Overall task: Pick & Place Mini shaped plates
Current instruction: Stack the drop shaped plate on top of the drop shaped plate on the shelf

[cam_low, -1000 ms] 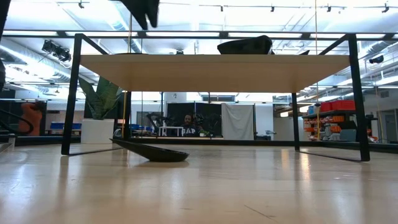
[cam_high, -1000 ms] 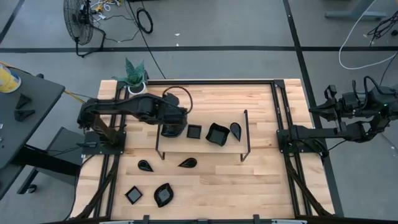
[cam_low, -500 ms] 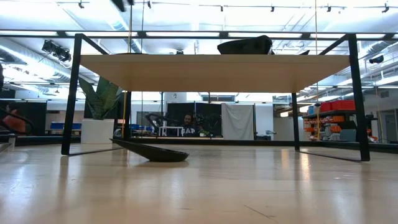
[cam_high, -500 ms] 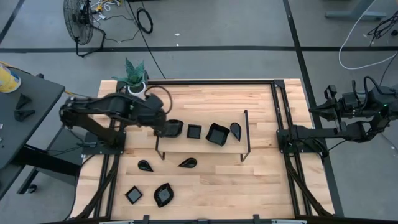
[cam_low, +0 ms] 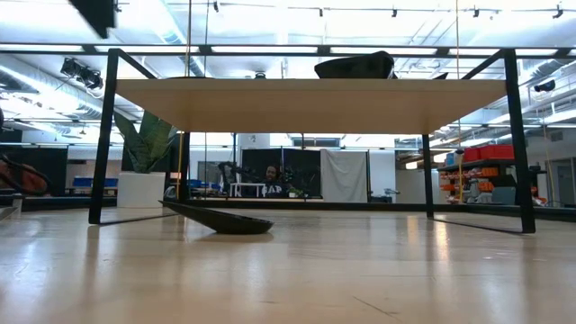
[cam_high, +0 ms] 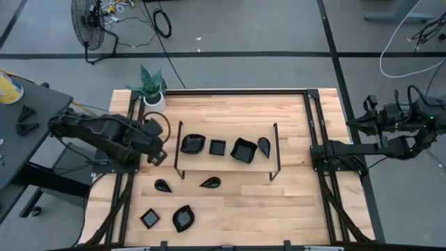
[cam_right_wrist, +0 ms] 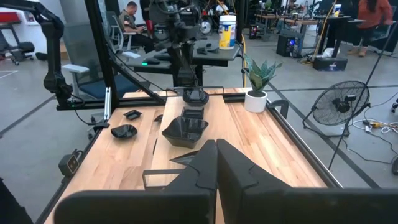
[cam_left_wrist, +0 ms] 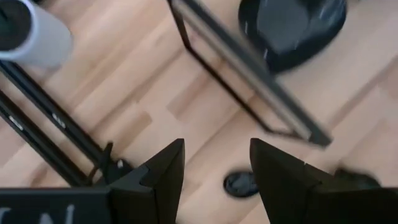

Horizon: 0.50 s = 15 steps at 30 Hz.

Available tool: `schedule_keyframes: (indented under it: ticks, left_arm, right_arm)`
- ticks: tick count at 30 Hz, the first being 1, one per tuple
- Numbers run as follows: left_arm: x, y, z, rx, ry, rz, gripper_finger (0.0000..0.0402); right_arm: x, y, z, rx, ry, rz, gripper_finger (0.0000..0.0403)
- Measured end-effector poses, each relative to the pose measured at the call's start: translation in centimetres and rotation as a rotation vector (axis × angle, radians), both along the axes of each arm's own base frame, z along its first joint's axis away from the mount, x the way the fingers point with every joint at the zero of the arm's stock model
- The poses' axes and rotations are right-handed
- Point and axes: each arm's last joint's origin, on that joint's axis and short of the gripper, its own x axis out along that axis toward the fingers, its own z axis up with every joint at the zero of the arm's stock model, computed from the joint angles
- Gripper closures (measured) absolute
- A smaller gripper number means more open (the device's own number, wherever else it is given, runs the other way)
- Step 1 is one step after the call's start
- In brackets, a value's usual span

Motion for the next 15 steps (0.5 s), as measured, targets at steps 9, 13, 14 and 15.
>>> schedule_keyframes:
  ticks: [9,13,14,15]
  left_arm:
    - [-2.2,-0.3,-3.7,-0.166,0.059,-0.122,0.0213]
    - [-2.0,-0.4,-5.8,-0.214,0.028,-0.136,0.0213]
    - [-2.0,-0.5,-6.3,-0.227,0.028,-0.14,0.0213]
    - [-1.9,-0.6,-6.8,-0.24,0.026,-0.151,0.0213]
  right_arm:
    - [0.0,0.0,0.0,0.0,0.0,0.0,0.0396]
    - [0.0,0.0,0.0,0.0,0.0,0.0,0.0396]
    - [0.0,0.0,0.0,0.0,0.0,0.0,0.0396]
    - [0.0,0.0,0.0,0.0,-0.001,0.0,0.0396]
